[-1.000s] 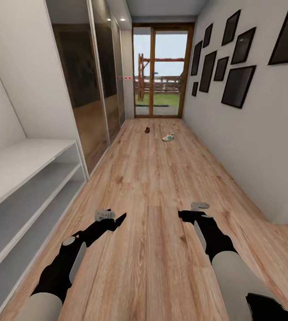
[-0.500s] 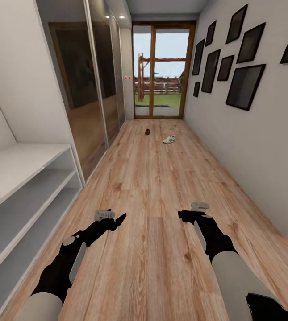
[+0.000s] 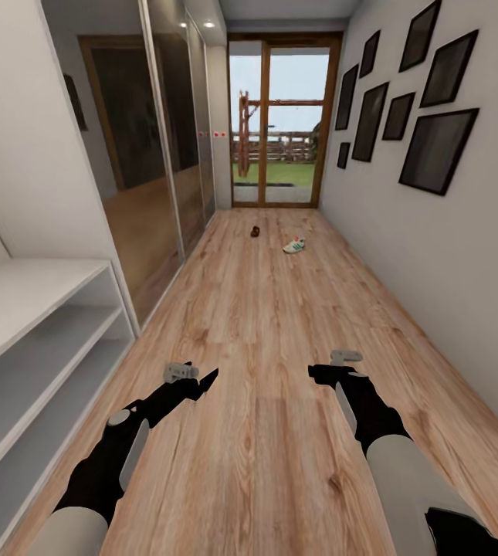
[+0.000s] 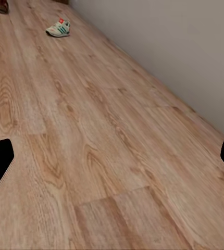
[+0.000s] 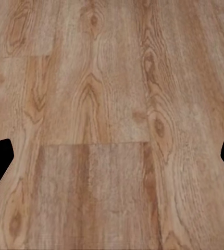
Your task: Pick up the two gym shoes and the two sandals from the corridor floor and place them onto the hallstand (shoe rack) in the corridor, making sure they are on the rack and not on the floor. Arrange them so the two gym shoes are next to each other and the two sandals are next to each other.
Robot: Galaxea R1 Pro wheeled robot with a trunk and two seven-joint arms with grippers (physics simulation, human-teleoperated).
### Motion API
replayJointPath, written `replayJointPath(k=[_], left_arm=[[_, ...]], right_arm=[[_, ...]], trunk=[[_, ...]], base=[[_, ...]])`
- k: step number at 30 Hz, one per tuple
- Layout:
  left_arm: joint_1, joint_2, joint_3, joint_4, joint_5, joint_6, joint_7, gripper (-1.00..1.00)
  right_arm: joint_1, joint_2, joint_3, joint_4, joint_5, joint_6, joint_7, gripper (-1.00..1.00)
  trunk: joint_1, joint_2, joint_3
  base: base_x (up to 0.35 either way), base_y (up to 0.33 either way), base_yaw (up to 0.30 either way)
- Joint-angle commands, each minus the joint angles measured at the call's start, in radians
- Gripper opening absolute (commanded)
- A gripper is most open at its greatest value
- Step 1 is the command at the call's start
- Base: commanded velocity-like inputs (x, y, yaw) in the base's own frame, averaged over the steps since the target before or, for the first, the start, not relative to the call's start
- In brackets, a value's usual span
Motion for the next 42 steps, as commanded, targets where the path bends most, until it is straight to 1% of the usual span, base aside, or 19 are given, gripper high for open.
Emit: replayJointPath(k=[1,42], left_arm=[[-0.001,-0.001,0.004,0.0,0.006,0.008,-0.007,1.0],[-0.001,-0.001,0.004,0.0,0.006,0.008,-0.007,1.0]], right_arm=[[0.0,0.001,-0.004,-0.002,0.009,0.005,0.002,1.0],[0.0,0.003,-0.004,-0.001,0.009,0.006,0.002,1.0]], trunk=[[0.0,0.0,-0.001],[0.0,0.0,-0.001]], base=[[0.345,0.0,0.0],[0.345,0.0,0.0]])
